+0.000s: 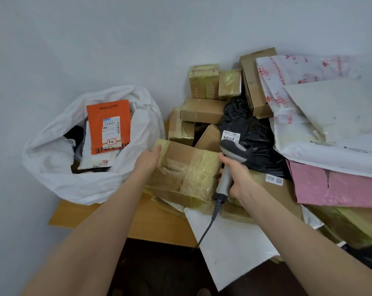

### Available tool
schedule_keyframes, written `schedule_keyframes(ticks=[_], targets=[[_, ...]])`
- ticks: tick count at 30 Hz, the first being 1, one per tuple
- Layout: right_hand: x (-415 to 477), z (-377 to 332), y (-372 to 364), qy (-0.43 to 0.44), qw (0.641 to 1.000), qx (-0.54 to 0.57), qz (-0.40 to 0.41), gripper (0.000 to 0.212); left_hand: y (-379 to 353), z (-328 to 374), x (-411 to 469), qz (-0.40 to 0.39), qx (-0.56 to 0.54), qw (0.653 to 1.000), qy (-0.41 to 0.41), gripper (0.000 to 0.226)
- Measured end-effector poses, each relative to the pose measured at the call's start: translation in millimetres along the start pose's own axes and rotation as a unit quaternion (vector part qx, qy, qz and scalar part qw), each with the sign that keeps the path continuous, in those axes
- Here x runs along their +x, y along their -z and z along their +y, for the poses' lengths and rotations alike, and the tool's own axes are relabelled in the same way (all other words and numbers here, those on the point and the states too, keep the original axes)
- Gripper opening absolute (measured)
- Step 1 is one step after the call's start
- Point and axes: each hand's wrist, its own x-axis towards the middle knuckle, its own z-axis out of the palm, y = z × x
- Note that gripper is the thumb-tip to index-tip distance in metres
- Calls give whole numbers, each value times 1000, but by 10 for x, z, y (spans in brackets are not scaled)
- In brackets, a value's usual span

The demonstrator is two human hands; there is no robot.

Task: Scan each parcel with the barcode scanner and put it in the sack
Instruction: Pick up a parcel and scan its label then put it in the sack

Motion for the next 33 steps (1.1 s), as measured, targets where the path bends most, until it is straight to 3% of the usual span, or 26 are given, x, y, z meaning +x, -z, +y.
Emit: schedule_keyframes(ticks=[4, 8, 14, 20, 24, 28, 30, 33], targets=[[-151, -185, -10, 9, 999, 42, -21, 47, 341, 192, -64, 60, -116, 991, -10, 77], [-326, -379, -28, 21, 997, 64, -48, 43, 733, 471, -200, 70, -253, 963, -57, 83], [-523, -529, -46, 38, 994, 65, -74, 41, 1038, 601, -474, 60, -357, 931, -49, 68], [-613, -497, -17, 97, 995, 14, -31, 56, 1088, 586, -672, 23, -383, 922, -56, 51], [-652, -466, 29, 98, 995, 20, -5, 60, 1130, 512, -716, -1, -414, 909, -56, 23], [-686, -483, 71, 94, 995, 45, -6, 62, 1139, 310, -691, -69, -448, 887, -81, 32], [-688, -474, 77, 104, 994, 43, -2, 62, 1124, 258, -701, -82, -464, 878, -86, 13], [-681, -450, 68, 106, 994, 38, 10, 58, 1114, 257, -711, -78, -457, 882, -91, 41]])
